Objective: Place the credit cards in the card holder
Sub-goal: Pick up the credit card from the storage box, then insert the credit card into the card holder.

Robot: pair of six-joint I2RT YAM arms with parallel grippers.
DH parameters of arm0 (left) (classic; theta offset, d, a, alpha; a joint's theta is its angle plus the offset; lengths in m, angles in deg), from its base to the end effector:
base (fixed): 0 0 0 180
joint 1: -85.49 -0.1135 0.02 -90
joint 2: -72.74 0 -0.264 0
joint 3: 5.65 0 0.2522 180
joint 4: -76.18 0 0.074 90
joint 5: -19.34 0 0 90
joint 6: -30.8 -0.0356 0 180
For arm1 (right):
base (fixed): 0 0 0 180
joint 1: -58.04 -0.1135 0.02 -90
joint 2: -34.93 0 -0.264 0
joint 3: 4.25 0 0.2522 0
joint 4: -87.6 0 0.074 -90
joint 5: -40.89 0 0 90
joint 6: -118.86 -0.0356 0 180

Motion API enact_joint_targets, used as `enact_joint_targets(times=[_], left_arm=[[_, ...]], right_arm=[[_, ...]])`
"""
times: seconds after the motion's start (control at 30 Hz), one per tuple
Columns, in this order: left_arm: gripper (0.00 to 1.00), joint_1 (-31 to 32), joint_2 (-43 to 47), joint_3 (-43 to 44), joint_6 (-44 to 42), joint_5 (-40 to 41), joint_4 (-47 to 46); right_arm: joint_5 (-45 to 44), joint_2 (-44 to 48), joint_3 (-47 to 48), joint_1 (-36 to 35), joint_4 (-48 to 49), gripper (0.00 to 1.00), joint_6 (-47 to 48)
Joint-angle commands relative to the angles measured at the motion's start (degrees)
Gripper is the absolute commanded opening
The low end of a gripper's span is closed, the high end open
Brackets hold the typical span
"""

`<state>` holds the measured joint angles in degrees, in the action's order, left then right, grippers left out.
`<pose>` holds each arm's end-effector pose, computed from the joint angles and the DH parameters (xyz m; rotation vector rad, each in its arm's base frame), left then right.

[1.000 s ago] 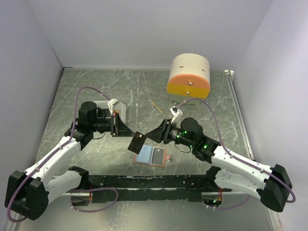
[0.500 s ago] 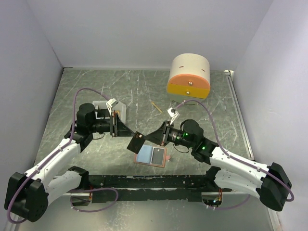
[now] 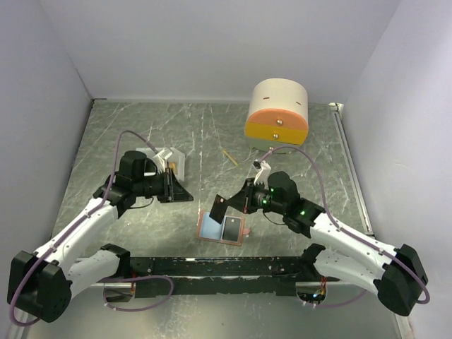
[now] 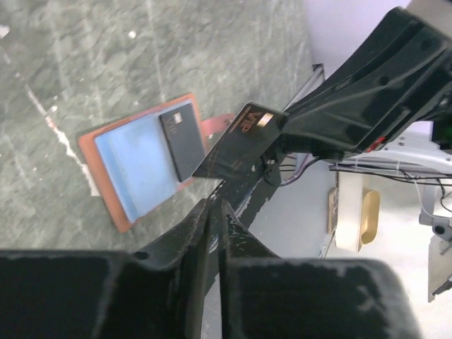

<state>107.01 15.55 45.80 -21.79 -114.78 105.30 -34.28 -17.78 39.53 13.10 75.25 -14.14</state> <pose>0.1859 -0.0999 0.2533 0.1630 2.3295 -1.3928 0.1424 0.1549 0.2450 -0.2269 2.1388 1.2175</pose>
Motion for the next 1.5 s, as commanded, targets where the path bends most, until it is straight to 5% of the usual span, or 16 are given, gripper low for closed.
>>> enact_joint_targets(times=[0.0, 0.1, 0.7, 1.07, 1.47], left_arm=[[0.14, 0.9, -1.2, -3.4, -0.5, 3.1, 0.4], [0.07, 2.2, -2.3, -5.8, 1.9, 4.1, -2.8], [0.07, 15.6, -18.7, -13.0, 8.4, 14.7, -18.0], [0.07, 19.1, -23.0, -12.3, 6.8, 22.3, -14.8], [0.08, 20.2, -14.8, -10.1, 9.1, 28.2, -7.4]], right_arm=[[2.2, -1.9, 2.1, 2.9, -7.7, 0.0, 5.3], [3.8, -2.9, 1.1, 4.7, -8.4, 0.0, 6.0], [10.4, -10.1, -5.3, 10.7, -0.6, 0.0, 3.6], [14.1, -13.4, -8.2, 12.4, 5.0, 0.0, 1.6], [15.9, -12.0, -8.2, 13.7, 4.7, 0.0, 0.8]])
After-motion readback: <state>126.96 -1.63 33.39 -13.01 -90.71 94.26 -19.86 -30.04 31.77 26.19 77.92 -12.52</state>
